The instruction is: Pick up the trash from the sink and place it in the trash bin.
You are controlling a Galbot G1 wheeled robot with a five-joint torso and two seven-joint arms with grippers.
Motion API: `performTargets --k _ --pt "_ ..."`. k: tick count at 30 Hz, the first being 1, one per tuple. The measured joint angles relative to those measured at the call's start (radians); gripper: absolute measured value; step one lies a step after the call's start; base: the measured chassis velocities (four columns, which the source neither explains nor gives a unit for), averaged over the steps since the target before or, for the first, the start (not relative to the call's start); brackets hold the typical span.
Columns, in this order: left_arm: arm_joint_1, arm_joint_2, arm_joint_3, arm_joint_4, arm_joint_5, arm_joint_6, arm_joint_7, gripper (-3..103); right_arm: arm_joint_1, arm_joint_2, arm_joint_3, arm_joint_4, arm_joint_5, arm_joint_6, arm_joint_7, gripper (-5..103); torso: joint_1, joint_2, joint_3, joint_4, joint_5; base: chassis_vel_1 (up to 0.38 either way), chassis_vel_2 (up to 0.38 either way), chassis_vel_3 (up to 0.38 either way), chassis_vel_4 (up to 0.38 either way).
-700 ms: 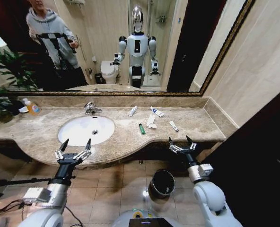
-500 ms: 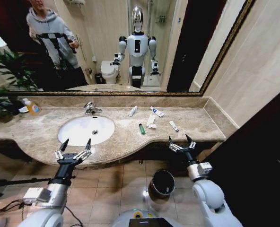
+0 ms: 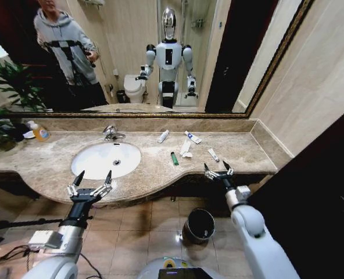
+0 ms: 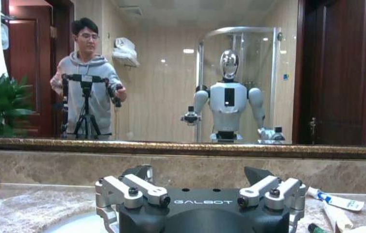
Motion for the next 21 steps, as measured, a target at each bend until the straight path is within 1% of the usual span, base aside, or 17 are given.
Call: performTargets --k 2,5,7,13,18,21 --pt "0.0 0.0 0.0 0.0 0.0 0.0 0.0 100 0.091 -0.022 -0.014 -0.113 0.002 0.001 -0.003 100 0.0 0.0 0.0 0.0 0.0 0.0 0.0 0.0 0.0" --pt "0.0 0.0 0.0 0.0 0.0 0.0 0.0 100 0.11 -0.026 -0.017 -0.14 0.004 0.001 -0.003 100 0.0 0.0 0.0 0.0001 0.0 0.0 0.0 0.0 0.0" --pt "0.0 0.0 0.0 0.0 0.0 0.0 0.0 100 0.158 -0.04 -0.033 -0.215 0.012 0.002 -0.008 100 0.0 0.0 0.0 0.0 -0.0001 0.0 0.0 0.0 0.0" --pt "0.0 0.0 0.0 0.0 0.0 0.0 0.0 100 0.212 -0.048 -0.043 -0.32 0.033 0.001 -0.009 100 0.0 0.0 0.0 0.0 0.0 0.0 0.0 0.0 0.0" --pt "0.0 0.0 0.0 0.0 0.0 0.0 0.0 100 0.223 -0.054 -0.043 -0.344 0.046 0.001 -0.019 100 0.0 0.0 0.0 0.0 -0.0002 0.0 0.0 0.0 0.0" --pt "0.0 0.0 0.0 0.0 0.0 0.0 0.0 100 0.225 -0.058 -0.042 -0.357 0.052 0.002 -0.031 89 0.0 0.0 0.0 0.0 -0.0002 0.0 0.0 0.0 0.0"
